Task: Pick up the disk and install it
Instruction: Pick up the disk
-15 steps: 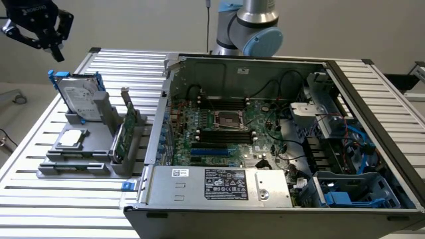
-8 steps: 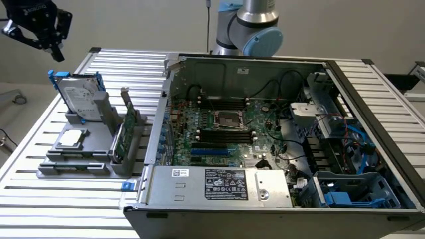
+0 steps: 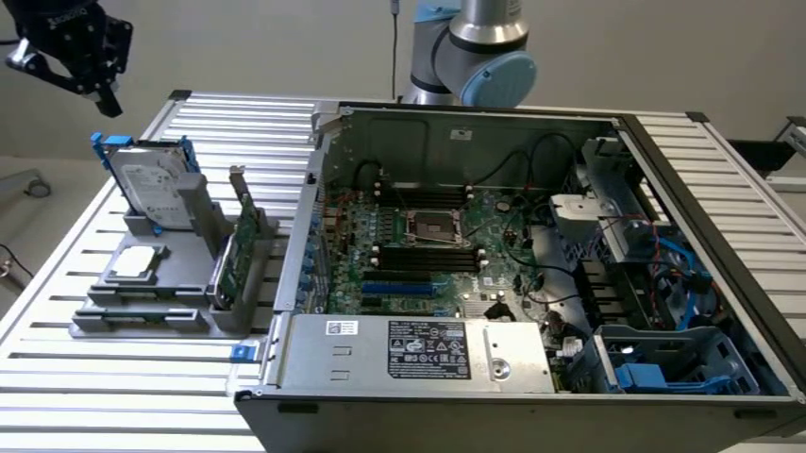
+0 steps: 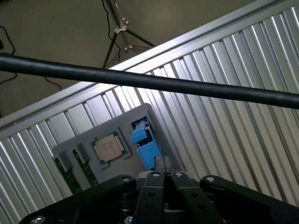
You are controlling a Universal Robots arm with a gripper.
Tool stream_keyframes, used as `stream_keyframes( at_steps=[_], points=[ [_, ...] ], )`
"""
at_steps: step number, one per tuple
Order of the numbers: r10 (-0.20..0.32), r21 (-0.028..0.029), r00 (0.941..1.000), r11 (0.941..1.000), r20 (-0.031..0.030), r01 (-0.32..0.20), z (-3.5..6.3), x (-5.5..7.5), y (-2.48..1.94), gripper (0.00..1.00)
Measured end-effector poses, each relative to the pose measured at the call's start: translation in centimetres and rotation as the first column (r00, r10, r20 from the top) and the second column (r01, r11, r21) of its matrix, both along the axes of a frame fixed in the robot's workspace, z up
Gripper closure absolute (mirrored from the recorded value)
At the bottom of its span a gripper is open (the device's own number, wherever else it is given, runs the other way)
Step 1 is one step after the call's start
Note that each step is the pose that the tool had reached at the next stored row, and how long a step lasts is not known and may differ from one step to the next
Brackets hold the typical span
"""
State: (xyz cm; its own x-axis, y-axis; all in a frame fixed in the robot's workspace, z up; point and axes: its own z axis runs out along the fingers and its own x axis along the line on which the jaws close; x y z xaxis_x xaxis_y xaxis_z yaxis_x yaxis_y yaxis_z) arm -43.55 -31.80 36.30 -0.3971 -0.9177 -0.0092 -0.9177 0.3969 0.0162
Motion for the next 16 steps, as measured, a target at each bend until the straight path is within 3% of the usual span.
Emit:
stream_keyframes(
  at_steps=[4, 8, 12, 16],
  points=[
    [0.072, 0.0000, 0.9974, 0.9974, 0.0000, -0.072, 0.00, 0.00, 0.01, 0.89],
    [0.145, 0.0000, 0.9895, 0.9895, 0.0000, -0.145, -0.01, 0.00, 0.00, 0.89],
    [0.216, 0.0000, 0.9765, 0.9765, 0.0000, -0.216, -0.01, 0.00, 0.00, 0.89],
    [0.286, 0.0000, 0.9581, 0.9581, 0.0000, -0.286, -0.01, 0.00, 0.00, 0.89]
  ],
)
